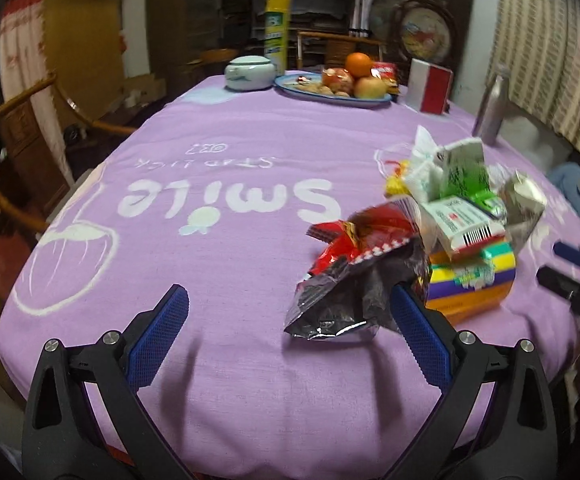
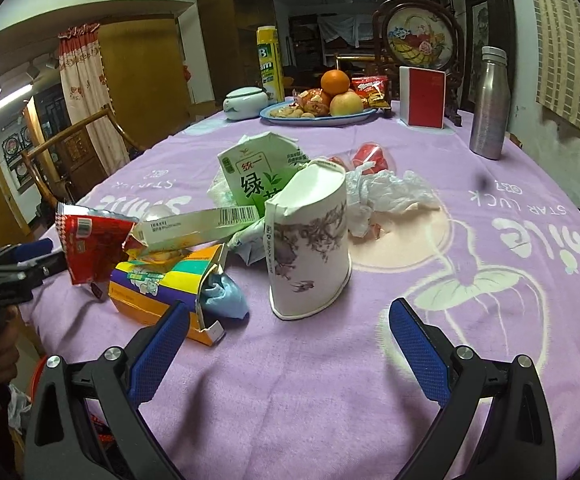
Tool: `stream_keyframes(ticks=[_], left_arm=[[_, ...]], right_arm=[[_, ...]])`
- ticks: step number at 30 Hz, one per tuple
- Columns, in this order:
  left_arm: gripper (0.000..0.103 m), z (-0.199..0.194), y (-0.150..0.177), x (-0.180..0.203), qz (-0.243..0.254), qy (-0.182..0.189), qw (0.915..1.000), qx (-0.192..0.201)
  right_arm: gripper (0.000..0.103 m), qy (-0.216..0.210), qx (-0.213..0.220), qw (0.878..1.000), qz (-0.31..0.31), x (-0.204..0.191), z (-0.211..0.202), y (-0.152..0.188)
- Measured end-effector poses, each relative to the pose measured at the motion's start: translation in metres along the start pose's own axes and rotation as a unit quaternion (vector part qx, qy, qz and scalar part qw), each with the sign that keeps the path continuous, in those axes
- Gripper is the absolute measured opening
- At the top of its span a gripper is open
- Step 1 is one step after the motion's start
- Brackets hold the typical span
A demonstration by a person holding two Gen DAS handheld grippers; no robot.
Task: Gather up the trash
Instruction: 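Reach the left gripper into the pile and grasp the red snack wrapper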
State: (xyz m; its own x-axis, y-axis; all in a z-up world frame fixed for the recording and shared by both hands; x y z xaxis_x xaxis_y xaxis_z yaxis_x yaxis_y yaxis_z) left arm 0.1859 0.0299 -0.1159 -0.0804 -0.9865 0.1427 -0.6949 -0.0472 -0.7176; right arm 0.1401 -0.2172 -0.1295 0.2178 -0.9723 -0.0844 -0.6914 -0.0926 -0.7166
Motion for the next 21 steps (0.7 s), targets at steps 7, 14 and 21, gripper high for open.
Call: stream_keyframes(ticks=[7,14,21], left_arm=[[0.096,-0.017,0.013,-0.011,-0.011,0.021,0.9997,-0.008],[0.096,0.018,-0.007,0.031,0.038,0.028,0.9988,-0.012],[0.054,0.056,-0.009,0.022,-0.076,0.074,0.9898,-0.095]], right_arm=[[0.097,-0.015,0.013,1.000,0.010,0.001,-0.003,-0.001],[0.097,-0.028,0.015,0.999,0.012,-0.006,-0.001,-0.003],[0.097,-0.018,0.017,0.999,0.020,0.002,-0.004,-0.004]])
Point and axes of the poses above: each gripper's, at about its wrist camera, not at the fingertips, and z roughly the way its jaws point, x to its right, y to its underside, the point moved 9 cm from there along z, roughly the way its jaws point, and after that the axes turned 10 degrees about -z, right-handed, at the moved point
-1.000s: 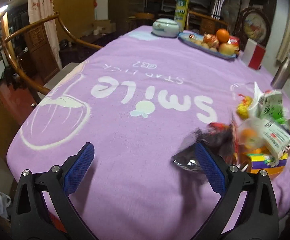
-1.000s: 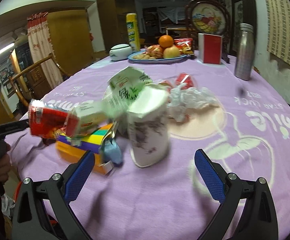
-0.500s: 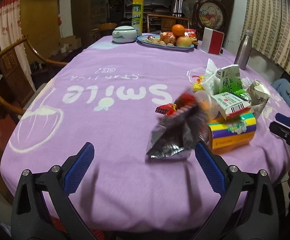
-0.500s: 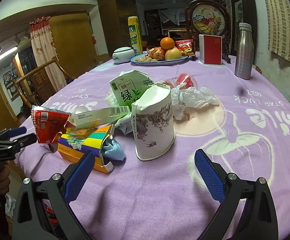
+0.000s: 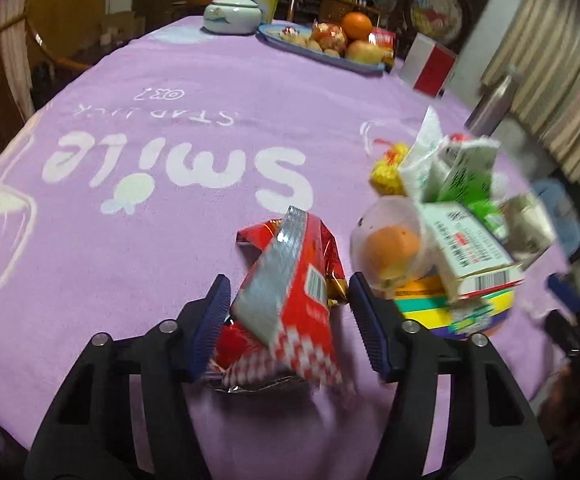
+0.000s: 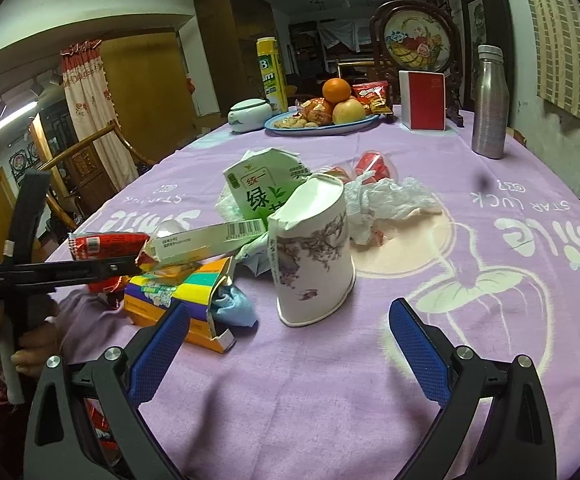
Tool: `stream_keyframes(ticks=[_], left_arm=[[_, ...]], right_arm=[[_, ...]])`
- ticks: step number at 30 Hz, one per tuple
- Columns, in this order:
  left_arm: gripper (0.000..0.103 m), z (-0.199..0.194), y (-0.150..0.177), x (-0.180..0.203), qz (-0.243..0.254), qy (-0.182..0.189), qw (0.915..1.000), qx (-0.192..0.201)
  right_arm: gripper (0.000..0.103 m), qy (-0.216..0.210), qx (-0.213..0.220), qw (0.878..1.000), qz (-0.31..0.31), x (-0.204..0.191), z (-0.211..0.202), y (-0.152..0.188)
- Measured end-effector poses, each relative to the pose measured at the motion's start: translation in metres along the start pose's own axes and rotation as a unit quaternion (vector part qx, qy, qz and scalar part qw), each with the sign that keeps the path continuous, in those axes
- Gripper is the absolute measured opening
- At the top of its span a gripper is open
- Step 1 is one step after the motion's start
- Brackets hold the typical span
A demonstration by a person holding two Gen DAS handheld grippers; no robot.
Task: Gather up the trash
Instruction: 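Reach the left gripper into the pile and grasp the red snack wrapper, then grasp the white floral paper cup with the right gripper while the left holds the wrapper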
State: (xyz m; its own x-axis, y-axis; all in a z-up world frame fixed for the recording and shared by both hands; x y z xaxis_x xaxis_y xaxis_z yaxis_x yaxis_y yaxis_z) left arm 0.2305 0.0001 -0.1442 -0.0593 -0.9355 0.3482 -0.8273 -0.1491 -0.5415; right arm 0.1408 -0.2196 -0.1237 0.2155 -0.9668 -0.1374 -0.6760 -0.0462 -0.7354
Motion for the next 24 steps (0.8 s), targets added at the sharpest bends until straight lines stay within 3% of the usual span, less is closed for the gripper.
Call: stream_keyframes(ticks=[3,4,5,8,14,21,22,24], left_arm=[[0.046,-0.018,-0.001,0.000,0.004,0.006,0.9996,0.026],[0.027,-0.025,-0.001,0.000,0.003,0.011,0.9994,0.034],[0.025,-0.031,-0.002,0.001,0.003,0.017,0.9992,0.037],[0.024,-0.049,-0.008,-0.004,-0.012,0.032,0.9979,0.055],[0.024,-0.067,-0.012,-0.022,-0.027,0.020,0.9962,0.081],[0.024,-0.081,-0.010,-0.038,-0.031,0.000,0.9947,0.098],[0.024,-0.082,-0.010,-0.041,-0.032,-0.003,0.9945,0.100],[0.024,-0.086,-0.009,-0.044,-0.035,-0.005,0.9941,0.102]], right_arm=[[0.097,-0.002,-0.002,1.000,0.002,0.001,0.005,-0.002],[0.097,-0.002,-0.002,1.000,0.003,0.001,0.006,-0.003],[0.097,-0.001,-0.001,1.000,0.004,0.001,0.005,-0.004],[0.097,0.003,0.003,1.000,0.003,0.001,0.003,-0.006],[0.097,0.016,0.005,1.000,0.004,0.003,0.007,-0.011],[0.097,0.005,-0.002,0.998,0.064,0.020,0.031,-0.030],[0.093,0.004,-0.005,0.998,0.068,0.021,0.034,-0.030],[0.068,0.003,-0.017,0.997,0.071,0.022,0.043,-0.027]])
Point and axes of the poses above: each gripper's, at about its wrist camera, not at the fingertips, and z roughly the way its jaws point, x to its right, y to its underside, the point moved 9 cm from there along z, roughly the way its jaws point, and after that the axes turned 10 degrees about -z, right-handed, at the moved point
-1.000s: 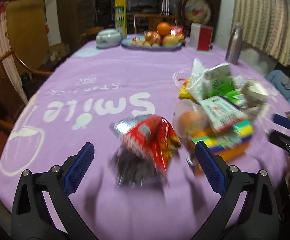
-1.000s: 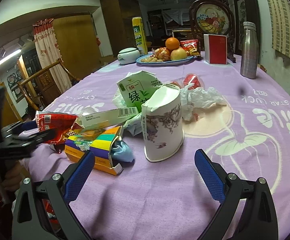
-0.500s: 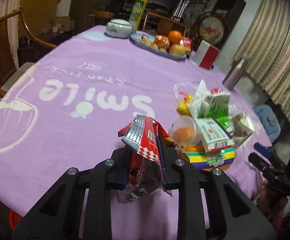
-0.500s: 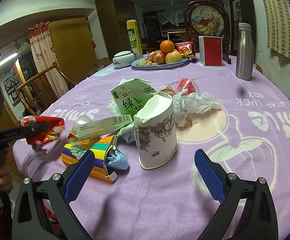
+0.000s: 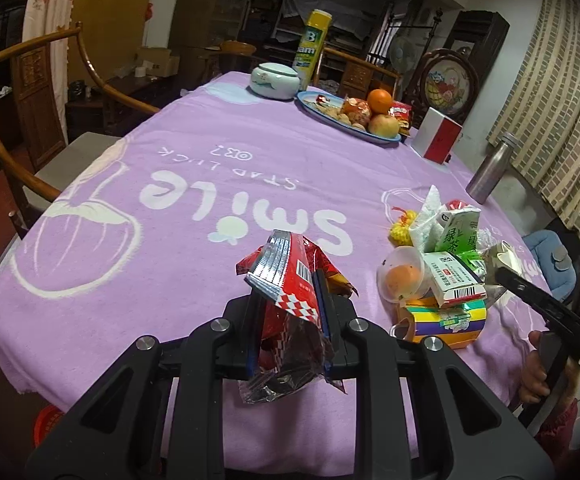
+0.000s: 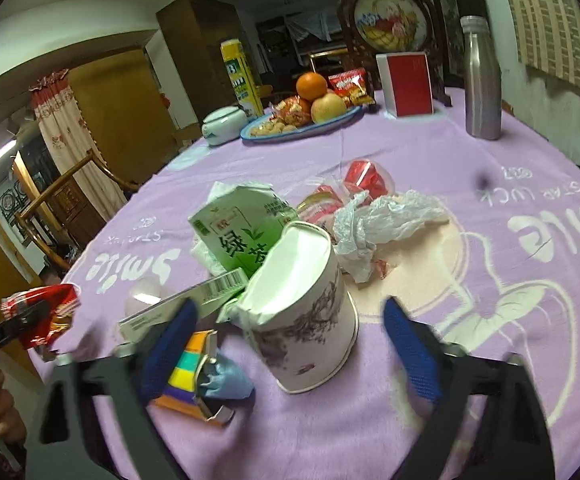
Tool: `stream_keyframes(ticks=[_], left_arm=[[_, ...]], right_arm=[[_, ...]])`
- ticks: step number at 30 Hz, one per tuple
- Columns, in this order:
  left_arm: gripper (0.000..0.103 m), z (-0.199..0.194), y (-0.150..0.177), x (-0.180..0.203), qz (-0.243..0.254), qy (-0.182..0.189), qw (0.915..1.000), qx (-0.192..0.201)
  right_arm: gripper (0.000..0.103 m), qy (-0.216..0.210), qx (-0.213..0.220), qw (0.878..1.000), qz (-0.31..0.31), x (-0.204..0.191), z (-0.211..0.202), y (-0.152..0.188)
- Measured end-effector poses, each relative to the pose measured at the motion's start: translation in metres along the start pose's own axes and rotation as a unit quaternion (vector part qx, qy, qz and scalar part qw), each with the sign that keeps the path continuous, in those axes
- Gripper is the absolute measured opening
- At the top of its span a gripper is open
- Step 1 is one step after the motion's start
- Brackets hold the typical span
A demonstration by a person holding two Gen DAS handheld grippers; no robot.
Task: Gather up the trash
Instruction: 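Grasp the white floral paper cup with the right gripper while the left holds the wrapper, then carry both items to the red wastebasket and open both grippers over it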
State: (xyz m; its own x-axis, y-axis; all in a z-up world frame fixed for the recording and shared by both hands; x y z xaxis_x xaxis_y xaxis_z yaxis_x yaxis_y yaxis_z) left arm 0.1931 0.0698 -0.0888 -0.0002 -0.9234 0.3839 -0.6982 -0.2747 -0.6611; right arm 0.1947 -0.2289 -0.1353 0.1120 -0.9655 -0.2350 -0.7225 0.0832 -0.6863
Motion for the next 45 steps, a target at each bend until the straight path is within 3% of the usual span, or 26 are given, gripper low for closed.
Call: stream_keyframes(ticks=[1,4,12,22,34,43,45], left_arm=[[0.024,-0.003,0.000,-0.001,-0.002,0.001,1.0000,0.002],[0.024,-0.012,0.000,-0.003,-0.004,0.002,0.9999,0.009],[0.024,-0.046,-0.001,-0.008,-0.008,-0.001,0.9993,0.036],[0.024,-0.089,0.007,-0.035,-0.023,-0.025,0.9978,0.058],[0.024,-0.127,0.045,-0.129,-0.060,-0.100,0.9927,0.030],[0.025,-0.134,0.092,-0.217,-0.088,-0.165,0.9821,-0.023],[0.032,-0.128,0.107,-0.235,-0.095,-0.181,0.9779,-0.044]], right_arm=[[0.050,-0.005,-0.008,1.000,0.006,0.001,0.003,0.002],[0.037,-0.006,0.015,1.000,0.027,0.011,-0.010,-0.002],[0.034,0.022,0.096,0.995,0.012,0.011,-0.071,-0.024],[0.034,-0.029,0.135,0.990,-0.021,-0.027,-0.114,-0.033],[0.034,-0.139,0.084,0.982,-0.094,-0.143,-0.105,-0.020],[0.034,-0.215,0.019,0.963,-0.163,-0.263,-0.078,0.007],[0.034,-0.231,-0.001,0.956,-0.183,-0.293,-0.072,0.018]])
Point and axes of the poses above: each gripper's, at about its wrist camera, not at the fingertips, and z roughly the way its jaws point, x to its right, y to its underside, the point moved 9 cm from there along z, roughly the way its jaws point, and after that the axes turned 10 degrees about -z, right-handed, at the moved point
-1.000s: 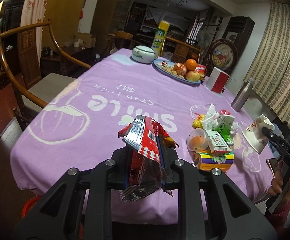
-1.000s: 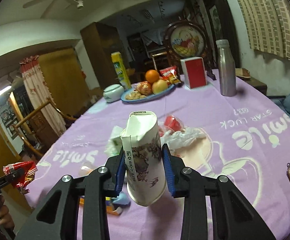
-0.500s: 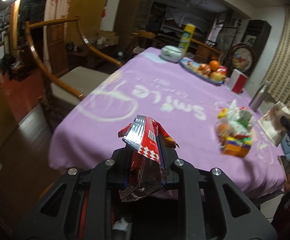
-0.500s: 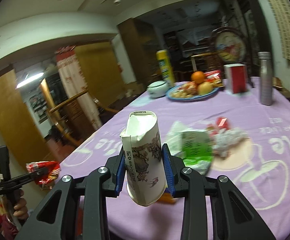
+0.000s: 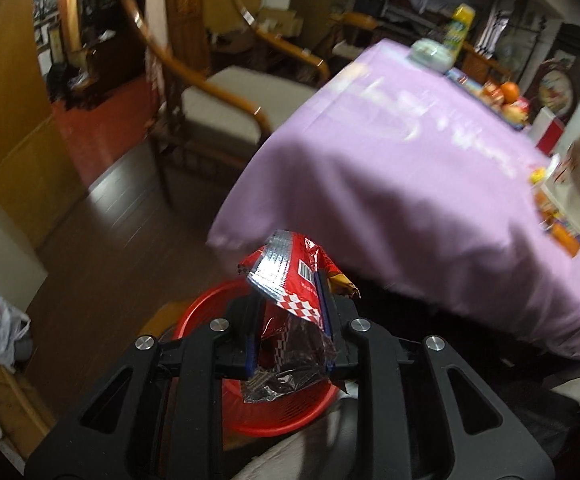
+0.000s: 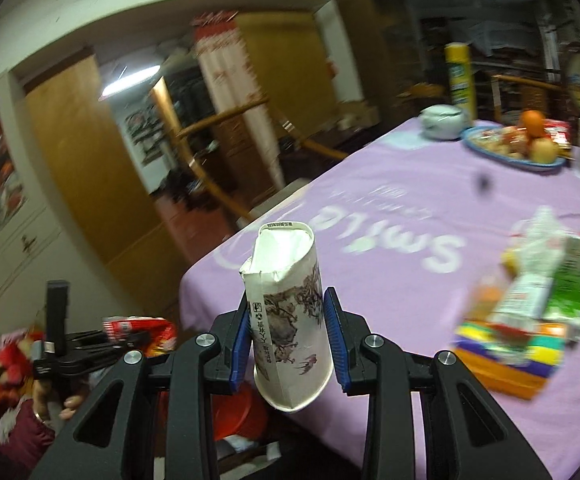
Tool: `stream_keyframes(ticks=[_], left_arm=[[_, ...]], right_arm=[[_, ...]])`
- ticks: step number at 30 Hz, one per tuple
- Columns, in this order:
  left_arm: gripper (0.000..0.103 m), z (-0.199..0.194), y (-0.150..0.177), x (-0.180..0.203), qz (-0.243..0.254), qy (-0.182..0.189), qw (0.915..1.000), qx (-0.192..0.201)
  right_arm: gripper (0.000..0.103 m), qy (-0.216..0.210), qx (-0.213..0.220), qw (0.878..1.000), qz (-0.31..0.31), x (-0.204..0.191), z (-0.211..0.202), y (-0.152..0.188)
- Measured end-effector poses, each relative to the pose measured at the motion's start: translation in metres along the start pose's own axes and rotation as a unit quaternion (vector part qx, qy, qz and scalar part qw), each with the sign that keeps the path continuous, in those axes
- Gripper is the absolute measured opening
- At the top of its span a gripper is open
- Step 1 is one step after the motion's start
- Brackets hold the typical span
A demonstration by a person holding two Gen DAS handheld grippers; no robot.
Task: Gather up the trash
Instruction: 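Carry both items to the red wastebasket and open both grippers over it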
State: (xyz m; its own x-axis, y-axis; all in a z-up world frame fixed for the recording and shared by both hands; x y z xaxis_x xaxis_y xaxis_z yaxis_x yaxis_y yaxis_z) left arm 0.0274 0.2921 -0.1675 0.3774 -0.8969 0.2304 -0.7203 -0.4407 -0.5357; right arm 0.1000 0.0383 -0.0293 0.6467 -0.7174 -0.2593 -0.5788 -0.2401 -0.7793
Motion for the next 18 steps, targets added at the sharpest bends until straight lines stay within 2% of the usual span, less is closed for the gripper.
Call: stream_keyframes(ticks=[2,5,10,16,18], left_arm=[[0.054,0.009,0.008,-0.012,-0.004,-0.008,0.9998,-0.019],[0.077,0.015,0.014,-0.028,-0.014,-0.013,0.9994,-0.030],[0.087,-0.004,0.000,-0.055,-0.037,-0.021,0.9990,0.013],[0.089,-0.019,-0.013,-0.086,-0.067,-0.052,0.9949,0.055],[0.090,-0.022,-0.015,-0.094,-0.074,-0.060,0.9936,0.061]], right_arm=[[0.034,-0.016,-0.016,1.000,-0.012,-0.018,0.013,0.001],[0.034,-0.046,-0.043,0.998,-0.032,-0.054,0.032,0.004],[0.034,-0.088,-0.086,0.990,-0.064,-0.101,0.064,0.016],[0.036,-0.143,-0.131,0.976,-0.095,-0.151,0.093,0.031],[0.050,-0.166,-0.146,0.969,-0.109,-0.170,0.101,0.036]])
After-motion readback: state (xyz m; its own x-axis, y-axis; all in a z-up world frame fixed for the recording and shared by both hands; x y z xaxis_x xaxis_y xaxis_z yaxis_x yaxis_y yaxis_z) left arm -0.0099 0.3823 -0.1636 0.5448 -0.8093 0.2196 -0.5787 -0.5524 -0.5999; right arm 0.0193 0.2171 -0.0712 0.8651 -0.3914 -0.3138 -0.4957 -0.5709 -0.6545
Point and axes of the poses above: each gripper's, at about its wrist camera, not at the fingertips, and z roughly the way its jaws point, x to its right, y to its underside, the point moved 9 cm from there along z, roughly the way its jaws point, and after that the axes turned 10 degrees about -z, right-handed, at the moved point
